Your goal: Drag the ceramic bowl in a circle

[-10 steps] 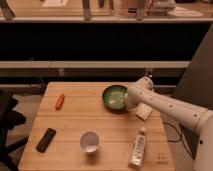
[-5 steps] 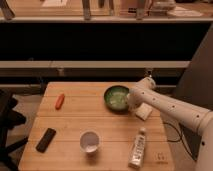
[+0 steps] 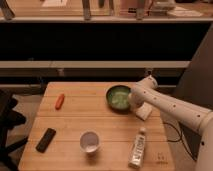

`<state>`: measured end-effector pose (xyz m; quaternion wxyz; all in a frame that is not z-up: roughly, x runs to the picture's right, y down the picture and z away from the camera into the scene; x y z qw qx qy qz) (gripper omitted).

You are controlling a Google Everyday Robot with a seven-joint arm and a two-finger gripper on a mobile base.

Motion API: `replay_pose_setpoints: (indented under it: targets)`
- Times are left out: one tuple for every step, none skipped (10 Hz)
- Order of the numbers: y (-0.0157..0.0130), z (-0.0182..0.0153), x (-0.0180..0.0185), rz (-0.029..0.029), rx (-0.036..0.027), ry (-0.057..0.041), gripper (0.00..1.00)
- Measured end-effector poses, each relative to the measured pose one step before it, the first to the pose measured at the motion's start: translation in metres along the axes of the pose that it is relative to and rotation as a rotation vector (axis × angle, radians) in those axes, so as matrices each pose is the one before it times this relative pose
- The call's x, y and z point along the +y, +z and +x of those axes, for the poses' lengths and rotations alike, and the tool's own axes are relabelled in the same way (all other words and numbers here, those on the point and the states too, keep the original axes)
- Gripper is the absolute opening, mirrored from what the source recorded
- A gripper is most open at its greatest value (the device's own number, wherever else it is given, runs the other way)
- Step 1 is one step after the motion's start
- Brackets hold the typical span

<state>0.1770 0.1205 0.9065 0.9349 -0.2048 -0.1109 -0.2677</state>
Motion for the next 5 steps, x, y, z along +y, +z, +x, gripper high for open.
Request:
replay_pose_setpoints:
  targets:
    - [0.00007, -0.00285, -0.00178, -0.00020, -0.00045, -0.00752, 0.00]
    - [-0.00024, -0.00435, -0.00266, 0.00021, -0.00168, -0.00814, 0.00]
    - [0.00029, -0.00528, -0.00337, -0.00041, -0.00107, -0.00491, 0.00]
    - [0.00004, -0.00290, -0.00205, 0.00031, -0.00187, 0.00058, 0.00]
    - [-0.00028, 0.00080, 0.00015, 0.00048, 0.00058, 0.00149, 0.00]
